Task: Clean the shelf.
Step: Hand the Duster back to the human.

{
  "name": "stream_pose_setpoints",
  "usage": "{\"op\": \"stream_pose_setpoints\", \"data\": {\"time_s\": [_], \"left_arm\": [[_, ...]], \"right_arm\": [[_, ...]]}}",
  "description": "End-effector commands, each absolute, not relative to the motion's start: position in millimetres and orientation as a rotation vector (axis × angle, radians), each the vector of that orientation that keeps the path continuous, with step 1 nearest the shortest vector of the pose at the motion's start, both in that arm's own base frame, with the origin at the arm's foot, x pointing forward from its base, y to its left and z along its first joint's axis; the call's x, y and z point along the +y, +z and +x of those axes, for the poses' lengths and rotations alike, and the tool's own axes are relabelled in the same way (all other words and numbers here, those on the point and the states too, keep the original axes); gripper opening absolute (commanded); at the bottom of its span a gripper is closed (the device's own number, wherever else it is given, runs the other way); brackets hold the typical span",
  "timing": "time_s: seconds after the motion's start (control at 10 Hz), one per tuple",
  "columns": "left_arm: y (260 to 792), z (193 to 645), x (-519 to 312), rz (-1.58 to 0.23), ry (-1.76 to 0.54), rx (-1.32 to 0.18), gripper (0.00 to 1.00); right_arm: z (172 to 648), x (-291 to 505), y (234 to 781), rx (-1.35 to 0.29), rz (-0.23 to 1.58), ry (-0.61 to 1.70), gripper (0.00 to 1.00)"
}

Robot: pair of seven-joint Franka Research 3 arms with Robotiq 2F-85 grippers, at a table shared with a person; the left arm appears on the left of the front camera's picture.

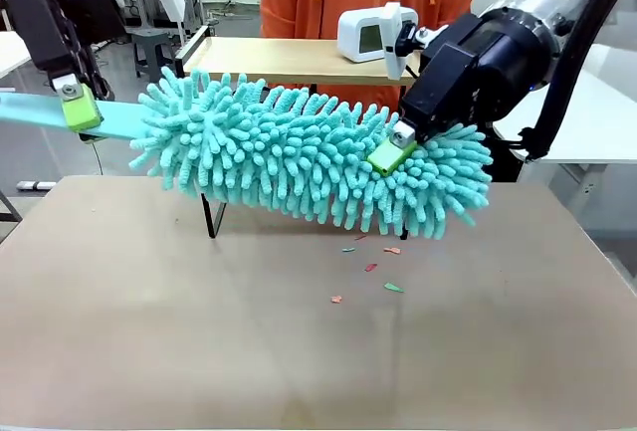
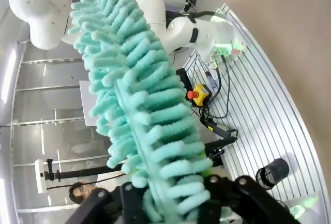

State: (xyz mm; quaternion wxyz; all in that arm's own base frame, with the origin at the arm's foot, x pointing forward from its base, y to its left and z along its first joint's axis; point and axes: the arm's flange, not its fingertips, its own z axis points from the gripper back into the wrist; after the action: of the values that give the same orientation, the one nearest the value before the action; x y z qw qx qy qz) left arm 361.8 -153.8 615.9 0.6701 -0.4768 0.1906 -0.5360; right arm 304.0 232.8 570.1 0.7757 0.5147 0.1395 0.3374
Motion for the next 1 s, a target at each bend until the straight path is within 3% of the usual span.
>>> {"op": "stream_pose_setpoints", "data": {"time_s": [0.0,0.1,0.4,0.5,0.6,0.7,0.8,0.9], "left_arm": [[629.8,367.3,-147.6,-1.074,-1.187,0.424,0.12],[629.4,367.6,-147.5,-1.072,-1.185,0.427,0.12],[626.6,368.5,-148.3,-1.070,-1.180,0.444,0.12],[625.7,368.1,-149.0,-1.072,-1.173,0.446,0.36],[626.0,368.9,-146.0,-1.068,-1.158,0.402,0.69],[629.9,372.4,-135.7,-1.082,-1.113,0.331,0.93],[634.2,380.3,-113.9,-1.105,-1.028,0.252,1.00],[636.9,390.2,-83.0,-1.128,-0.892,0.132,1.00]], "right_arm": [[302.5,230.1,566.4,0.309,1.106,0.757,0.05],[303.4,230.3,565.6,0.312,1.107,0.753,0.00],[303.3,229.5,565.2,0.303,1.115,0.753,0.00],[302.1,228.8,564.6,0.302,1.092,0.757,0.00],[302.2,227.8,564.2,0.307,1.094,0.755,0.00],[302.8,224.5,564.1,0.305,1.104,0.747,0.00],[303.5,218.9,564.6,0.296,1.110,0.738,0.00],[305.2,209.8,566.8,0.285,1.123,0.722,0.00]]}}
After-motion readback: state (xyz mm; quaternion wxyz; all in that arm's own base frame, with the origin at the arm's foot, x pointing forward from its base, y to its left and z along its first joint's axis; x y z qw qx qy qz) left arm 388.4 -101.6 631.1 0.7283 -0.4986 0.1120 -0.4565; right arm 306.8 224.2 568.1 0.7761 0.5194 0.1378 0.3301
